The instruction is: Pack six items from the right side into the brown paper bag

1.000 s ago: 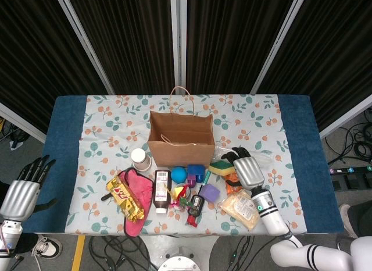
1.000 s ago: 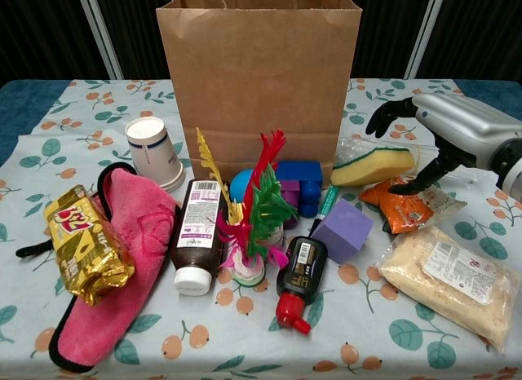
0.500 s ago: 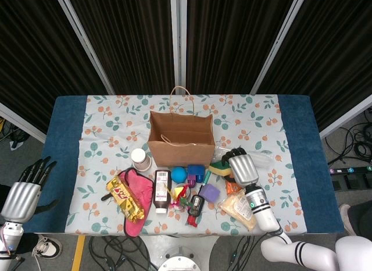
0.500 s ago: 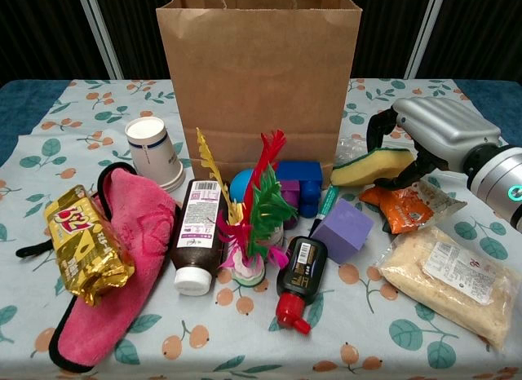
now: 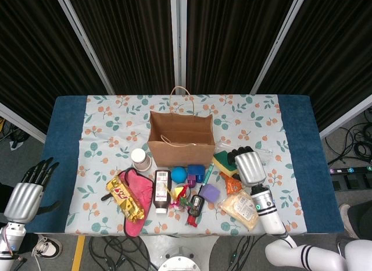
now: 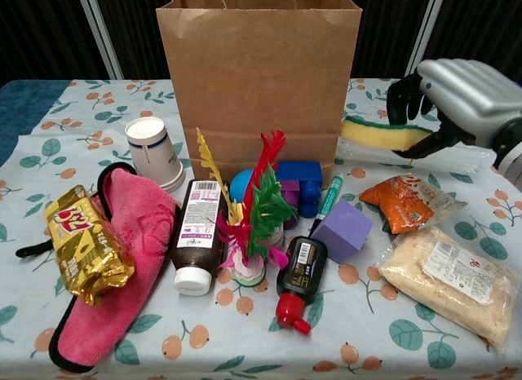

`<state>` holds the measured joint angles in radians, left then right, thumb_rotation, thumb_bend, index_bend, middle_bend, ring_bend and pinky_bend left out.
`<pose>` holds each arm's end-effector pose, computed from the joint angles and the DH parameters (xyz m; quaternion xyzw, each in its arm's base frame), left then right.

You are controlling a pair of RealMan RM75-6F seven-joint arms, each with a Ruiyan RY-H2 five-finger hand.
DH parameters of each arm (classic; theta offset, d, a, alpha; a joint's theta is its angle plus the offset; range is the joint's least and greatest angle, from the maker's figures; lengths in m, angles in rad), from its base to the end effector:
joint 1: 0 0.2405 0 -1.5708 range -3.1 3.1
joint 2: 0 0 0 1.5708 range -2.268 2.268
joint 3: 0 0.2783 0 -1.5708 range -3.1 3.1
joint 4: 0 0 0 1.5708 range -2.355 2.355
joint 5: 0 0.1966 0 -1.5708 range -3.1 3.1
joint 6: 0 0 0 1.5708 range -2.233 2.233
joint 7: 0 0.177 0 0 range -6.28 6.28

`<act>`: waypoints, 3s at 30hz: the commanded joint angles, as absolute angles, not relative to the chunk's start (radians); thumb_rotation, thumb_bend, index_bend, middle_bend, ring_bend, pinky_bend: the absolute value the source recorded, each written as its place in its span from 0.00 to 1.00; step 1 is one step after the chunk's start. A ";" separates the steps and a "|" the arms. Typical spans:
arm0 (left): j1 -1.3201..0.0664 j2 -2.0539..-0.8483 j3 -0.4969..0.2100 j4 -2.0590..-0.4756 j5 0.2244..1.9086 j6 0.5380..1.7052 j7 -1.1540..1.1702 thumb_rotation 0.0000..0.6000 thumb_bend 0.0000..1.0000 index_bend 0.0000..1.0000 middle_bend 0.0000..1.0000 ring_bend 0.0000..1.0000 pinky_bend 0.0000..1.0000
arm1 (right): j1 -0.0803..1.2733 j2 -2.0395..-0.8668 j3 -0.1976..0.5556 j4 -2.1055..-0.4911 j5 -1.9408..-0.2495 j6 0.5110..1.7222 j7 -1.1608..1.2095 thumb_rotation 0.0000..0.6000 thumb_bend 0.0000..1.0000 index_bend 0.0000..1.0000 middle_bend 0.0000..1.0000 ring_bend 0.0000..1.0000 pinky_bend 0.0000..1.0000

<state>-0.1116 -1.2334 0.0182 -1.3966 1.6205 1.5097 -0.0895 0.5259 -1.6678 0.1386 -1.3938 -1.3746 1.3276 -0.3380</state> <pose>-0.3361 0.2114 0.1445 -0.6440 -0.3640 -0.3983 0.5423 -0.1874 -0.3384 0.0031 0.6685 -0.3148 0.4556 0.4964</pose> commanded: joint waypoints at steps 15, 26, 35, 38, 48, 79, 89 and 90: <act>-0.127 -1.221 0.016 -1.450 1.638 1.511 -0.080 1.00 0.02 0.10 0.13 0.03 0.15 | 0.522 -1.272 0.389 -2.108 -1.283 1.438 -0.428 1.00 0.22 0.72 0.57 0.45 0.43; -0.140 -1.211 0.003 -1.448 1.613 1.489 -0.094 1.00 0.02 0.10 0.13 0.03 0.15 | 0.837 -1.431 0.551 -2.042 -0.779 1.248 -0.591 1.00 0.22 0.72 0.56 0.45 0.43; -0.150 -1.216 -0.009 -1.430 1.596 1.478 -0.114 1.00 0.02 0.10 0.13 0.03 0.15 | 0.952 -1.507 0.573 -1.961 -0.653 1.266 -0.608 1.00 0.21 0.69 0.54 0.45 0.41; -0.151 -1.219 -0.009 -1.422 1.594 1.478 -0.122 1.00 0.02 0.10 0.13 0.03 0.15 | 0.971 -1.520 0.578 -1.924 -0.618 1.271 -0.600 1.00 0.21 0.67 0.52 0.43 0.40; -0.160 -1.219 -0.016 -1.414 1.583 1.467 -0.129 1.00 0.02 0.10 0.13 0.03 0.15 | 0.998 -1.491 0.560 -1.894 -0.524 1.191 -0.571 1.00 0.08 0.45 0.37 0.25 0.24; -0.153 -1.215 0.005 -1.475 1.617 1.494 -0.097 1.00 0.02 0.10 0.13 0.03 0.15 | 0.428 -1.208 -0.006 -1.849 -1.222 1.432 -0.356 1.00 0.00 0.30 0.32 0.15 0.16; -0.138 -1.204 0.019 -1.486 1.629 1.511 -0.082 1.00 0.02 0.10 0.13 0.03 0.15 | 0.466 -1.368 -0.009 -1.630 -1.212 1.253 -0.431 1.00 0.00 0.25 0.22 0.04 0.00; -0.137 -1.205 0.019 -1.486 1.630 1.512 -0.083 1.00 0.02 0.10 0.13 0.03 0.15 | 0.474 -1.376 -0.007 -1.627 -1.209 1.239 -0.447 1.00 0.00 0.24 0.21 0.03 0.00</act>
<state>-0.1373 -1.2044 0.0189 -1.4861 1.6297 1.5117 -0.0824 0.4577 -1.3475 -0.0087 -1.6466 -1.2119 1.2743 -0.4161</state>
